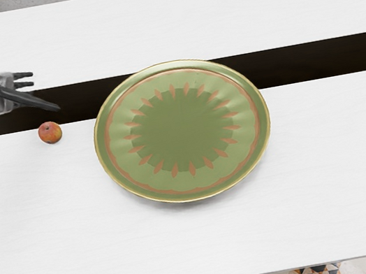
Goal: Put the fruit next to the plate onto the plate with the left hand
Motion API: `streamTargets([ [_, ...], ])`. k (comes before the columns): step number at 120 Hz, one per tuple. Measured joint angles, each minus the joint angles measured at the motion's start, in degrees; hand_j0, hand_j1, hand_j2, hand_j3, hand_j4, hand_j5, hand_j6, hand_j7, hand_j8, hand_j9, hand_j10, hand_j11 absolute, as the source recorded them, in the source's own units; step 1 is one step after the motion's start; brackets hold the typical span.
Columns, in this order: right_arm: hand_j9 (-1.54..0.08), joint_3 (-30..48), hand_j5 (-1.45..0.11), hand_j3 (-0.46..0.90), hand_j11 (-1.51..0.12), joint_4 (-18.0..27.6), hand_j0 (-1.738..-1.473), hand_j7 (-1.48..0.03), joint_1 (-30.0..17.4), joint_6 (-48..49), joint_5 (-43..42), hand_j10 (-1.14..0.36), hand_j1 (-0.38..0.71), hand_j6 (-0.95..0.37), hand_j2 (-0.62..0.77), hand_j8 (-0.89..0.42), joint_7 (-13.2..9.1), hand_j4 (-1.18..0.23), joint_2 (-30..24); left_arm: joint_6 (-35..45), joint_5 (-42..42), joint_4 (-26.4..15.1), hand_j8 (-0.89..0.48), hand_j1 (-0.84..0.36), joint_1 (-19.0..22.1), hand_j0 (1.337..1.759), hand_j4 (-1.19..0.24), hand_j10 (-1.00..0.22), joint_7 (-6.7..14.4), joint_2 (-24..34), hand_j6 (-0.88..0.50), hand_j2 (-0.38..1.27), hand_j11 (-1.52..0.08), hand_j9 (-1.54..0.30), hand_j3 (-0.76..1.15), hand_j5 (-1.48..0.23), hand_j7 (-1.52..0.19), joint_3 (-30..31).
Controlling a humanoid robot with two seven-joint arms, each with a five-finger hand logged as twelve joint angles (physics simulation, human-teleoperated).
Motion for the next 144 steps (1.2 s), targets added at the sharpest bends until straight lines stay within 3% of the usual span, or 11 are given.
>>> streamTargets([
  [23,0.0,1.2,0.0,0.0,0.0,-0.8,-1.658,0.0,0.0,0.0,-0.1,0.0,-0.35,0.0,0.0,0.0,0.0,0.0,0.0,-0.5,-0.5,-0.4,-0.02,0.32,-2.2,1.658,-0.02,-0.02,0.0,1.6,-0.02,0.0,-0.03,-0.03,0.0,-0.03,-0.03,0.3],
  [40,0.0,1.3,0.0,0.0,0.0,-1.2,-1.658,0.0,0.0,0.0,-0.1,0.0,-0.35,0.0,0.0,0.0,0.0,0.0,0.0,-0.5,1.3,-12.3,-0.02,0.32,-2.4,1.658,-0.02,-0.02,0.0,10.7,-0.02,0.0,-0.03,-0.03,0.0,-0.03,-0.03,3.4],
  [50,0.0,1.4,0.0,0.0,0.0,-1.2,-1.658,0.0,0.0,0.0,-0.1,0.0,-0.35,0.0,0.0,0.0,0.0,0.0,0.0,-0.5,3.9,-18.7,-0.02,0.32,-4.7,1.658,-0.02,-0.02,0.0,11.5,-0.02,0.0,-0.03,-0.03,0.0,-0.03,-0.03,6.6],
  [73,0.0,1.4,0.0,0.0,0.0,-1.3,-1.658,0.0,0.0,0.0,-0.1,0.0,-0.35,0.0,0.0,0.0,0.0,0.0,0.0,-0.3,12.4,-25.2,-0.02,0.32,-6.8,1.658,-0.02,-0.02,0.0,10.9,-0.02,0.0,-0.03,-0.03,0.0,-0.03,-0.03,14.0],
  [101,0.0,1.4,0.0,0.0,0.0,-1.3,-1.658,0.0,0.0,0.0,-0.1,0.0,-0.35,0.0,0.0,0.0,0.0,0.0,0.0,1.3,25.3,-27.0,-0.03,0.32,-11.8,1.658,-0.03,-0.03,0.0,7.5,-0.03,0.01,-0.03,-0.03,0.0,-0.03,-0.03,23.7],
  [119,0.0,1.4,0.0,0.0,0.0,-1.3,-1.658,0.0,0.0,0.0,-0.1,0.0,-0.35,0.0,0.0,0.0,0.0,0.0,0.0,5.7,32.1,-26.8,-0.03,0.32,-12.0,1.658,-0.03,-0.03,0.0,6.4,-0.03,0.01,-0.04,-0.04,0.0,-0.04,-0.04,30.2],
  [144,0.0,1.4,0.0,0.0,0.0,-1.3,-1.658,0.0,0.0,0.0,-0.1,0.0,-0.35,0.0,0.0,0.0,0.0,0.0,0.0,8.2,37.9,-22.8,-0.06,0.29,-12.0,1.658,-0.06,-0.05,0.0,1.0,-0.06,0.01,-0.07,-0.07,0.0,-0.07,-0.07,34.9],
])
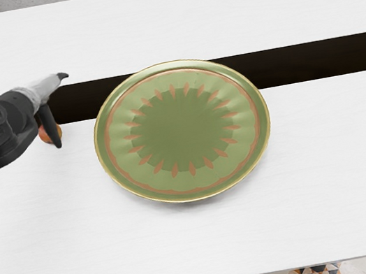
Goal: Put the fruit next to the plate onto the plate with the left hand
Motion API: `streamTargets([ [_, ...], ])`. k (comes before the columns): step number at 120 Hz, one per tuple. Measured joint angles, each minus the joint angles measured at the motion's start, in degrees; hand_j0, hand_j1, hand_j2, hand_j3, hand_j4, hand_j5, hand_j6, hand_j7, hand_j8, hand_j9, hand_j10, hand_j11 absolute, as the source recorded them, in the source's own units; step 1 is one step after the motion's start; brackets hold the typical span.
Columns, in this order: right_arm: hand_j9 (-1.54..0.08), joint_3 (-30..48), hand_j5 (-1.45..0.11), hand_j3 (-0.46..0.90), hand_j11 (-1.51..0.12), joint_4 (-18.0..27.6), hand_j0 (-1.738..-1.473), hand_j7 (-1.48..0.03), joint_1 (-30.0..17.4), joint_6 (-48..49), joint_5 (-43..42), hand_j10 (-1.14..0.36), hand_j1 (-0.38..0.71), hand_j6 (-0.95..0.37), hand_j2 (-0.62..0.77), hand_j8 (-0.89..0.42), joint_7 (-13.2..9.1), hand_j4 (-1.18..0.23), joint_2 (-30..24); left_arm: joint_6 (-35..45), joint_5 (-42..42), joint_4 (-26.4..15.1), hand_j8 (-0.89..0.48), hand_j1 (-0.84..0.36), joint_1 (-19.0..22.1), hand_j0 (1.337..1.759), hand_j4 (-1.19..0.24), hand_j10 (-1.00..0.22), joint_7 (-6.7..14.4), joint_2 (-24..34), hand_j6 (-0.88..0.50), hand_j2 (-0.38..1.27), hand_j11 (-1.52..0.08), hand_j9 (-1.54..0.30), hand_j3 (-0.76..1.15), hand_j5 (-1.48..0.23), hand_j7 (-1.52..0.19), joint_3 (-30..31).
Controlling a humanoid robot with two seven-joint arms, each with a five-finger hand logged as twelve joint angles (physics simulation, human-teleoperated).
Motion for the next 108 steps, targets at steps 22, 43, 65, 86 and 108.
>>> streamTargets([
  [22,0.0,0.0,0.0,0.0,0.0,0.0,-1.658,0.0,0.0,0.0,0.0,0.0,-0.35,0.0,0.0,0.0,0.0,0.0,0.0,0.7,2.0,2.1,-0.13,0.2,0.5,1.658,-0.13,-0.13,0.0,-0.2,-0.13,0.03,-0.16,-0.16,0.0,-0.16,-0.16,2.1],
  [43,0.0,0.0,0.0,0.0,0.0,0.0,-1.658,0.0,0.0,0.0,0.0,0.0,-0.35,0.0,0.0,0.0,0.0,0.0,0.0,1.6,2.3,3.3,-0.21,0.1,0.1,1.658,-0.21,-0.21,0.0,-1.9,-0.22,0.04,-0.27,-0.27,0.0,-0.27,-0.27,4.0],
  [65,0.0,0.0,0.0,0.0,0.0,0.0,-1.658,0.0,0.0,0.0,0.0,0.0,-0.35,0.0,0.0,0.0,0.0,0.0,0.0,2.3,2.1,5.2,-0.31,-0.02,0.6,1.658,-0.31,-0.31,0.0,-2.9,-0.31,0.06,-0.4,-0.4,0.0,-0.4,-0.4,6.0],
  [86,0.0,0.0,0.0,0.0,0.0,0.0,-1.658,0.0,0.0,0.0,0.0,0.0,-0.35,0.0,0.0,0.0,0.0,0.0,0.0,2.4,1.8,7.4,-0.37,-0.09,0.8,1.658,-0.37,-0.37,0.0,-3.5,-0.37,0.08,-0.47,-0.48,0.0,-0.48,-0.48,7.3],
  [108,0.0,0.0,0.0,0.0,0.0,0.0,-1.658,0.0,0.0,0.0,0.0,0.0,-0.35,0.0,0.0,0.0,0.0,0.0,0.0,2.6,1.8,11.6,-0.39,-0.11,1.1,1.658,-0.39,-0.39,0.0,-7.0,-0.39,0.08,-0.51,-0.51,0.0,-0.51,-0.51,8.3],
])
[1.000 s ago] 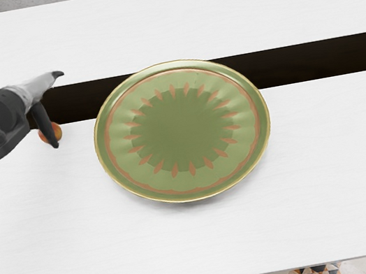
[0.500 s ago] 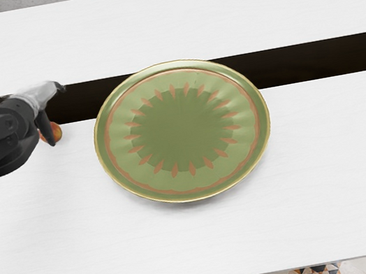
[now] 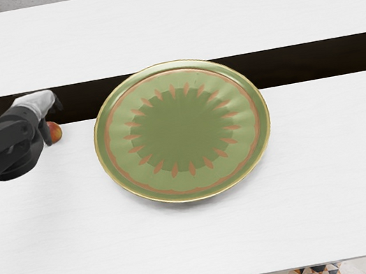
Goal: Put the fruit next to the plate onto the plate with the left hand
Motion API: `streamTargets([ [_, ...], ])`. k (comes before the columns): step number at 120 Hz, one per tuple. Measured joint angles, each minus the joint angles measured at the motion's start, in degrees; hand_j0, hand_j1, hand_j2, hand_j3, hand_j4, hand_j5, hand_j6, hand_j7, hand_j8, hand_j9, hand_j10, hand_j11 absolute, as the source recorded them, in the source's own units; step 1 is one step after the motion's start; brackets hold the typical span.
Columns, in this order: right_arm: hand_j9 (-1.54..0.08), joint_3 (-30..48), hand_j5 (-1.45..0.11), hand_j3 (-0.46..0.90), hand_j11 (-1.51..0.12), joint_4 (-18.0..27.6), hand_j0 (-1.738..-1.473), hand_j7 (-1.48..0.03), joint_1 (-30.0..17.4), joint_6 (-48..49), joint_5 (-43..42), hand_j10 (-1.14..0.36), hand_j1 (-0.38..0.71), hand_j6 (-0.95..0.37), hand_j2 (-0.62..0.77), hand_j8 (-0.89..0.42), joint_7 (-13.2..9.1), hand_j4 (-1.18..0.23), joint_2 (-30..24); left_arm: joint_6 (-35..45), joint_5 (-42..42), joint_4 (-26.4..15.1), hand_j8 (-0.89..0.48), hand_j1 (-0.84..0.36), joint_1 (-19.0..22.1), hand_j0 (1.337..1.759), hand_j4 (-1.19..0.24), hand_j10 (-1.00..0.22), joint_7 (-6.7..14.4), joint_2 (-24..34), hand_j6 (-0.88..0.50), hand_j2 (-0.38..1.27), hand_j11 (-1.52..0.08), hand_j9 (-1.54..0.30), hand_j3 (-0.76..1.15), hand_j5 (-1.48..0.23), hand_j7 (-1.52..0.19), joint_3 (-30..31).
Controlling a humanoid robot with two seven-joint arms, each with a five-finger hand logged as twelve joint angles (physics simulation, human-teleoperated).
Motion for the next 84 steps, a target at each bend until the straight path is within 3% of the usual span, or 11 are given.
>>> streamTargets([
  [19,0.0,0.0,0.0,0.0,0.0,0.0,-1.658,0.0,0.0,0.0,0.0,0.0,-0.35,0.0,0.0,0.0,0.0,0.0,0.0,0.9,0.3,3.2,-0.4,-0.12,0.8,1.658,-0.4,-0.4,0.0,-1.5,-0.4,0.08,-0.52,-0.52,0.0,-0.52,-0.52,0.2],
  [84,0.0,0.0,0.0,0.0,0.0,0.0,-1.658,0.0,0.0,0.0,0.0,0.0,-0.35,0.0,0.0,0.0,0.0,0.0,0.0,3.9,1.3,7.6,-0.46,-0.19,3.2,1.658,-0.46,-0.46,0.0,-4.4,-0.46,0.1,-0.59,-0.59,0.0,-0.59,-0.59,1.3],
])
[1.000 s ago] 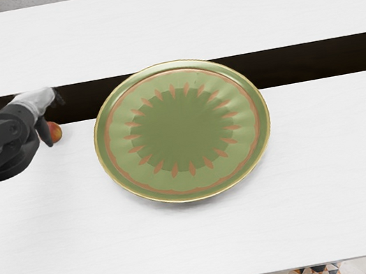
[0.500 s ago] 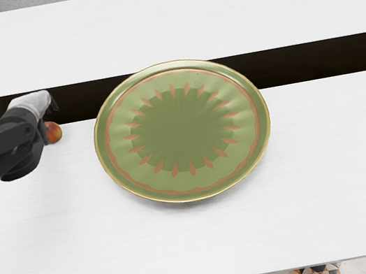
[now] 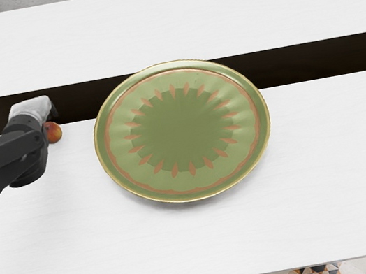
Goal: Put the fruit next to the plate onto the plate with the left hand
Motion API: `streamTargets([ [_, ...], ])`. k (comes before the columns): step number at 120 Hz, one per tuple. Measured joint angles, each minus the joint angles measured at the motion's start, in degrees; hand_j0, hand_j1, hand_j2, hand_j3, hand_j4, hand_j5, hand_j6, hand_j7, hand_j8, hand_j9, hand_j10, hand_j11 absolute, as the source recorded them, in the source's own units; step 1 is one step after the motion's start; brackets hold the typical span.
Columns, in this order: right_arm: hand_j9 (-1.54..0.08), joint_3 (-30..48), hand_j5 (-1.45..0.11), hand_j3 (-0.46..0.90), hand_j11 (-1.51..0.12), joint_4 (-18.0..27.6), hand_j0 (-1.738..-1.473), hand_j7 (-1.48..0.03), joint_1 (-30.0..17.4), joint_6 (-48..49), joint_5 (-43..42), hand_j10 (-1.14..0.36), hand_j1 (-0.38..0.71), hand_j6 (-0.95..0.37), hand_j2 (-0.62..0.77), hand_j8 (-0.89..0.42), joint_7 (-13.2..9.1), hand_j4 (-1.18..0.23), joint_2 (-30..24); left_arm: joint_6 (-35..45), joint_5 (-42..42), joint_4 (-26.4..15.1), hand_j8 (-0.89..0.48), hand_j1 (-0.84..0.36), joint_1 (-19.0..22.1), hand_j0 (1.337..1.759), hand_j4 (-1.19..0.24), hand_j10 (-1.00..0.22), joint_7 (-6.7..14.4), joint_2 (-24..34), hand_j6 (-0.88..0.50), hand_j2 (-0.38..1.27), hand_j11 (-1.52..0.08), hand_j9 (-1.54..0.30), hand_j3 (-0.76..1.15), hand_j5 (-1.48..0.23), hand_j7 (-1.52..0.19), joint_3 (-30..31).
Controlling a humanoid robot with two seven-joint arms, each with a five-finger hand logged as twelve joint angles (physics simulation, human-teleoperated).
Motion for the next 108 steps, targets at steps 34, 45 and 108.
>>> streamTargets([
  [34,0.0,0.0,0.0,0.0,0.0,0.0,-1.658,0.0,0.0,0.0,0.0,0.0,-0.35,0.0,0.0,0.0,0.0,0.0,0.0,0.0,0.0,0.3,-0.51,-0.25,0.5,1.658,-0.51,-0.51,0.0,-0.5,-0.51,0.11,-0.66,-0.66,0.0,-0.66,-0.66,0.2],
  [45,0.0,0.0,0.0,0.0,0.0,0.0,-1.658,0.0,0.0,0.0,0.0,0.0,-0.35,0.0,0.0,0.0,0.0,0.0,0.0,0.0,0.0,0.3,-0.54,-0.27,0.5,1.657,-0.53,-0.54,0.0,-0.5,-0.52,0.14,-0.7,-0.7,0.0,-0.7,-0.7,0.2],
  [108,0.0,0.0,0.0,0.0,0.0,0.0,-1.658,0.0,0.0,0.0,0.0,0.0,-0.35,0.0,0.0,0.0,0.0,0.0,0.0,-0.3,-0.4,0.2,-0.6,-0.27,-0.4,1.647,-0.65,-0.69,0.0,-0.3,-0.51,0.34,-0.93,-0.93,-0.19,-0.89,-0.91,0.2],
])
